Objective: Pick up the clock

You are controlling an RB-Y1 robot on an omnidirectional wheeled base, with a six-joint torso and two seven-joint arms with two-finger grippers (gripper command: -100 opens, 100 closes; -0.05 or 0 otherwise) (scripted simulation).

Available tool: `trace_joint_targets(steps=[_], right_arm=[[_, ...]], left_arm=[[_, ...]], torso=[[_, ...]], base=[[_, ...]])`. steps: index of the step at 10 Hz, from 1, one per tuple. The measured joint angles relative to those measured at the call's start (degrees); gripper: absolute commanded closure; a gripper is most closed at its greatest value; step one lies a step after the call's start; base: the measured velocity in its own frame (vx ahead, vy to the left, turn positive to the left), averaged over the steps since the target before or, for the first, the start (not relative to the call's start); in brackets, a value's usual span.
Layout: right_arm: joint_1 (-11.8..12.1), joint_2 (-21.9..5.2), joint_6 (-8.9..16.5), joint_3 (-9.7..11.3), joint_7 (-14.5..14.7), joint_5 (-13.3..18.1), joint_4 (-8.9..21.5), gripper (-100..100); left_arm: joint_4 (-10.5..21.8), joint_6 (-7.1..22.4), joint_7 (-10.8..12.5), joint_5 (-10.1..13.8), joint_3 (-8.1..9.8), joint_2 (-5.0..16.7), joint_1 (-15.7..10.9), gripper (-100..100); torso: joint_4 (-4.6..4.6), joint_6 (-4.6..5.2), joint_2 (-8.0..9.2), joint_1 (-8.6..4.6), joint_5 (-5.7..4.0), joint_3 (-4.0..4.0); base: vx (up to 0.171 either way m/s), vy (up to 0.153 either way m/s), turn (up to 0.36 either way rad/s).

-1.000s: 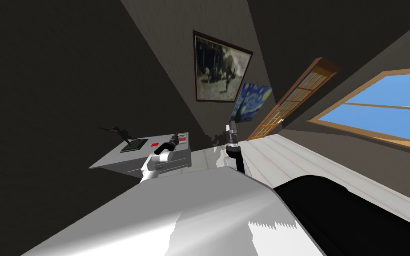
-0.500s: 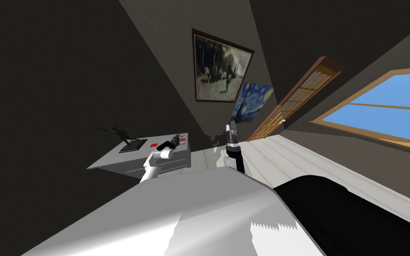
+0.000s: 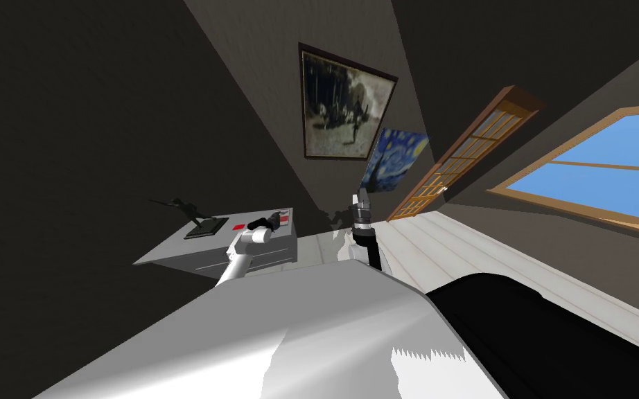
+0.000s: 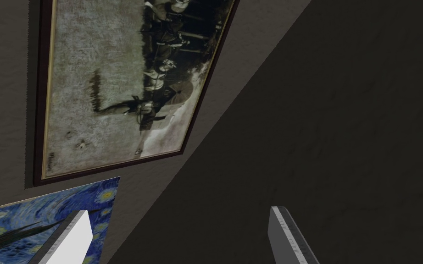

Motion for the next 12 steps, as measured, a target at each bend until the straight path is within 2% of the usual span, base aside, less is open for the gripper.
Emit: trace_joint_targets(steps=[6,7,12], right_arm=[[0.0,0.0,0.0,0.0,0.0,0.0,0.0,0],[0.0,0.0,0.0,0.0,0.0,0.0,0.0,0],[0.0,0.0,0.0,0.0,0.0,0.0,0.0,0]], left_arm=[[4.9,9.1,1.0,1.3,1.30,0.5,-3.9,-100],[4.8,10.7,1.2,1.3,1.38,0.5,-4.0,-100],[9.2,19.3,2.4,2.3,3.17,1.3,-7.7,-100]], torso=[[0.00,0.00,0.02,0.07,0.02,0.01],[0.01,0.00,0.09,0.07,0.02,0.05],[0.00,-0.01,0.03,0.16,0.04,0.01]], base=[[0.026,-0.002,0.009],[0.022,0.007,0.020],[0.031,0.015,0.009]])
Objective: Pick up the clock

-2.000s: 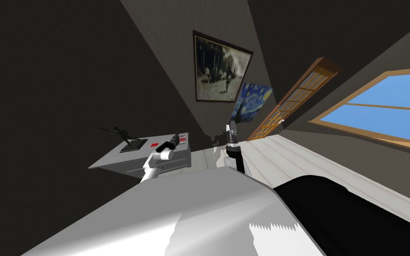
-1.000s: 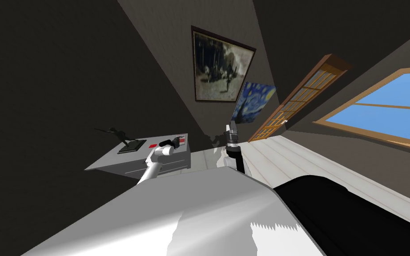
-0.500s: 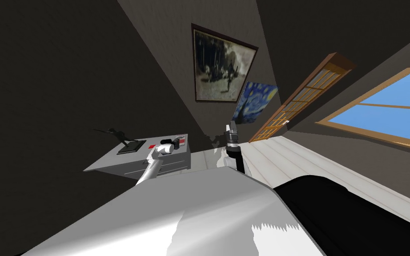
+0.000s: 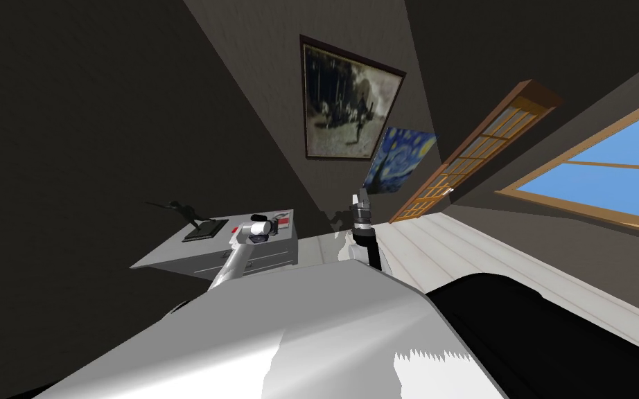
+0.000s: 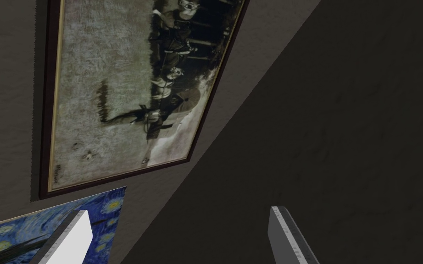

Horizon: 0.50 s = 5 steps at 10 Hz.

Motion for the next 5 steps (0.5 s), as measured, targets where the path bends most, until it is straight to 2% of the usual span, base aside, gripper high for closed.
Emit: trace_joint_targets(steps=[2,5], right_arm=[[0.0,0.0,0.0,0.0,0.0,0.0,0.0,0],[0.0,0.0,0.0,0.0,0.0,0.0,0.0,0]], left_arm=[[0.6,3.0,0.4,0.1,0.34,0.1,-0.8,-100],[3.3,7.3,1.0,0.5,1.48,0.7,-2.6,-100]], torso=[[0.01,0.00,0.06,-0.06,-0.01,0.03],[0.00,0.00,0.01,0.02,0.00,0.01]], base=[[0.019,0.013,0.006],[0.028,0.026,0.005]])
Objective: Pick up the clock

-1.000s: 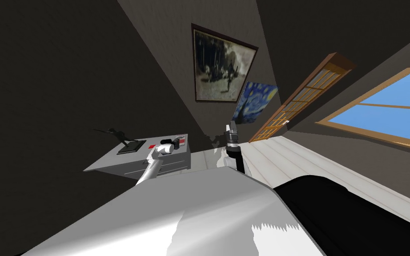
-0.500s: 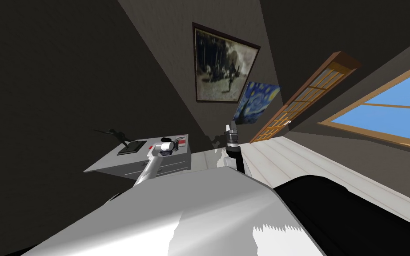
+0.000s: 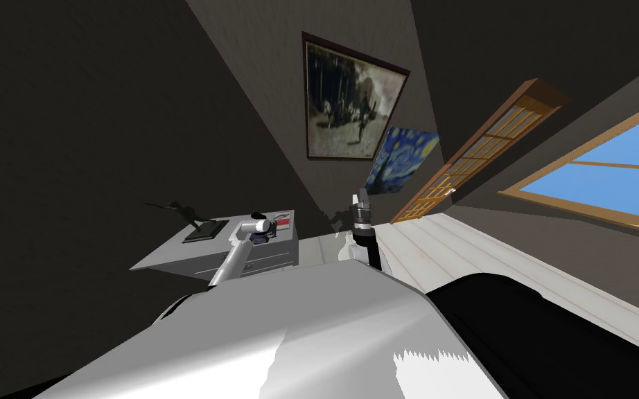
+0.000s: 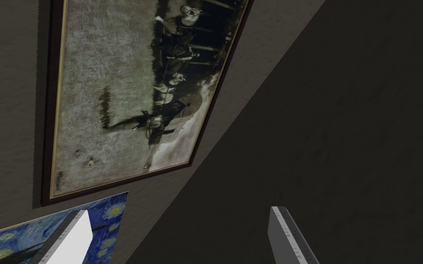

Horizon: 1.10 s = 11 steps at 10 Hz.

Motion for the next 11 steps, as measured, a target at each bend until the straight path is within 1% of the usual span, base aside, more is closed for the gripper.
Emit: trace_joint_targets(steps=[4,5,6,7,8,9,11], right_arm=[[0.0,0.0,0.0,0.0,0.0,0.0,0.0,0],[0.0,0.0,0.0,0.0,0.0,0.0,0.0,0],[0.0,0.0,0.0,0.0,0.0,0.0,0.0,0],[0.0,0.0,0.0,0.0,0.0,0.0,0.0,0],[0.0,0.0,0.0,0.0,0.0,0.0,0.0,0],[0.0,0.0,0.0,0.0,0.0,0.0,0.0,0],[0.0,0.0,0.0,0.0,0.0,0.0,0.0,0]], left_arm=[[3.3,6.2,0.9,0.7,1.67,1.0,-2.6,-100],[3.9,7.7,1.1,0.7,1.93,1.2,-3.1,-100],[3.8,9.6,1.4,0.8,2.38,1.4,-3.2,-100],[4.1,11.0,1.6,0.9,2.64,1.6,-3.4,-100],[5.5,12.3,1.8,1.0,3.14,1.9,-4.3,-100],[6.2,13.3,1.8,1.2,3.49,2.2,-4.6,-100],[6.8,15.9,2.3,1.3,4.13,2.6,-5.2,-100]], torso=[[0.00,0.00,0.00,0.01,0.00,0.00],[0.00,0.00,0.03,-0.01,0.00,0.01],[0.00,-0.01,0.03,0.03,0.01,0.01],[0.00,0.00,0.03,0.02,0.01,0.01],[0.00,0.00,0.02,0.03,0.01,0.01],[0.00,0.00,0.04,0.01,0.01,0.02],[0.00,0.00,0.05,0.00,0.01,0.02]], base=[[0.028,0.030,0.005],[0.027,0.036,0.004],[0.026,0.034,0.002],[0.025,0.036,0.005],[0.022,0.030,-0.001],[0.024,0.037,0.004],[0.025,0.033,0.000]])
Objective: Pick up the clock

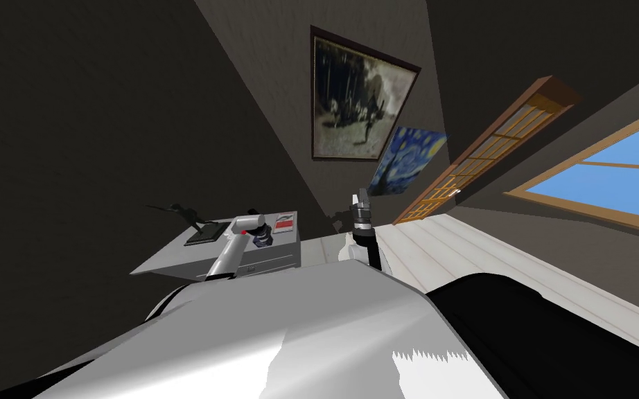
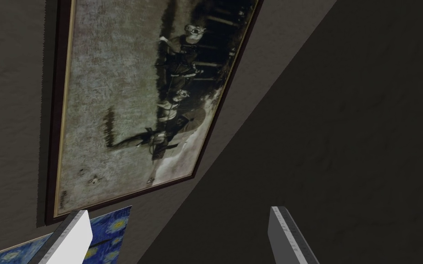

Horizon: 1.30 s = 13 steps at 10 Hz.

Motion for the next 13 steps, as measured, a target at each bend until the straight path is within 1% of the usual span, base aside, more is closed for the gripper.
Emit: trace_joint_targets(steps=[3,6,7,8,9,10,11,12,13], right_arm=[[0.0,0.0,0.0,0.0,0.0,0.0,0.0,0],[0.0,0.0,0.0,0.0,0.0,0.0,0.0,0],[0.0,0.0,0.0,0.0,0.0,0.0,0.0,0],[0.0,0.0,0.0,0.0,0.0,0.0,0.0,0],[0.0,0.0,0.0,0.0,0.0,0.0,0.0,0],[0.0,0.0,0.0,0.0,0.0,0.0,0.0,0],[0.0,0.0,0.0,0.0,0.0,0.0,0.0,0],[0.0,0.0,0.0,0.0,0.0,0.0,0.0,0],[0.0,0.0,0.0,0.0,0.0,0.0,0.0,0]], left_arm=[[1.7,5.2,0.8,0.4,1.62,1.2,-1.4,-100],[3.3,9.1,1.4,0.6,2.84,2.1,-2.3,-100],[3.4,9.3,1.5,0.6,2.89,2.1,-2.4,0],[3.4,9.3,1.5,0.6,2.88,2.1,-2.4,-100],[3.6,8.0,2.1,2.2,3.42,3.7,-0.9,-100],[3.5,7.1,2.7,3.4,3.76,4.6,0.6,-100],[2.1,6.7,3.8,5.2,4.50,6.5,2.4,-100],[1.5,6.1,4.7,6.5,4.72,7.2,4.4,-100],[1.5,4.8,5.8,8.2,5.28,8.9,5.9,-100]], torso=[[-0.02,-0.01,-0.08,0.09,0.02,-0.04],[-0.01,0.00,-0.03,0.06,0.02,-0.02],[0.00,0.00,0.02,-0.04,0.00,0.01],[0.01,0.01,0.06,-0.10,-0.02,0.03],[0.02,0.06,0.16,-0.13,-0.02,0.08],[0.04,0.01,0.21,-0.12,-0.02,0.12],[0.06,0.04,0.28,-0.15,-0.04,0.16],[0.05,0.02,0.28,-0.15,-0.03,0.16],[0.06,0.06,0.27,-0.16,-0.04,0.16]], base=[[0.045,0.053,-0.001],[0.026,0.040,-0.002],[0.000,0.000,0.000],[-0.021,-0.004,-0.383],[-0.031,0.001,-0.276],[-0.045,-0.011,-0.347],[-0.038,-0.006,-0.279],[-0.040,-0.012,-0.427],[-0.032,-0.004,-0.242]])
